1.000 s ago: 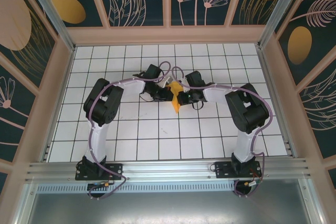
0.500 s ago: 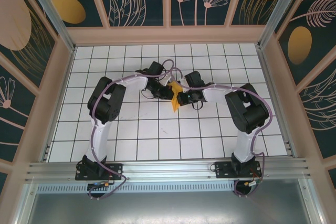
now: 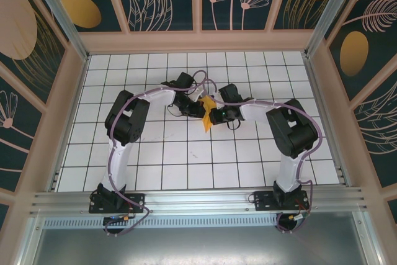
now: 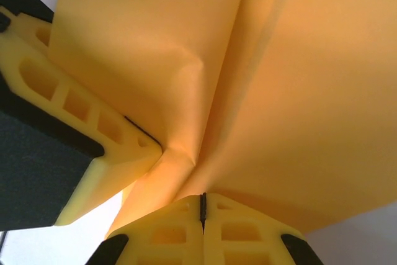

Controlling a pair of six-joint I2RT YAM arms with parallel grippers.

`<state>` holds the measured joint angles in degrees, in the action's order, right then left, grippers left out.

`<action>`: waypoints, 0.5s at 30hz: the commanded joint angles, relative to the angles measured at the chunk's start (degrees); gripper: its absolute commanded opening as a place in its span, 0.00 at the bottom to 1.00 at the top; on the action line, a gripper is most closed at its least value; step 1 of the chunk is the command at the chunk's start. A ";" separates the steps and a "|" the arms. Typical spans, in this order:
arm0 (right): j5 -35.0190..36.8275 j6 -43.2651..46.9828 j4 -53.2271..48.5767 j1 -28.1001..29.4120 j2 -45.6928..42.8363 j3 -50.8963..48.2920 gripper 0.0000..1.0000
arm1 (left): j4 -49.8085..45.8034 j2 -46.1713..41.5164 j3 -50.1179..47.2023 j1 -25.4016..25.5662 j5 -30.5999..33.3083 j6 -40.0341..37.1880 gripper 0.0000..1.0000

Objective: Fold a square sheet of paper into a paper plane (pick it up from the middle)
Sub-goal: Fourth fold the wing at the center of the table.

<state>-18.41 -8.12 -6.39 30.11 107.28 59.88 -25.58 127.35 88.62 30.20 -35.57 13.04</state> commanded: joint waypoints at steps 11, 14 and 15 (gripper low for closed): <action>-14.53 -16.85 10.56 -0.58 -6.32 -7.35 0.02 | -0.57 1.54 -0.91 -0.75 1.56 -1.62 0.03; -16.49 -18.55 12.66 -0.92 -5.42 -7.95 0.01 | -0.56 1.42 -0.82 -0.75 1.51 -1.70 0.03; -16.97 -19.13 13.55 -1.04 -5.11 -8.31 0.02 | -0.60 1.41 -0.77 -0.75 1.47 -1.70 0.03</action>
<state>-31.59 -23.77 2.35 29.67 102.48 52.62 -25.54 127.35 88.58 30.20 -35.55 12.84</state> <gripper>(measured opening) 0.068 0.068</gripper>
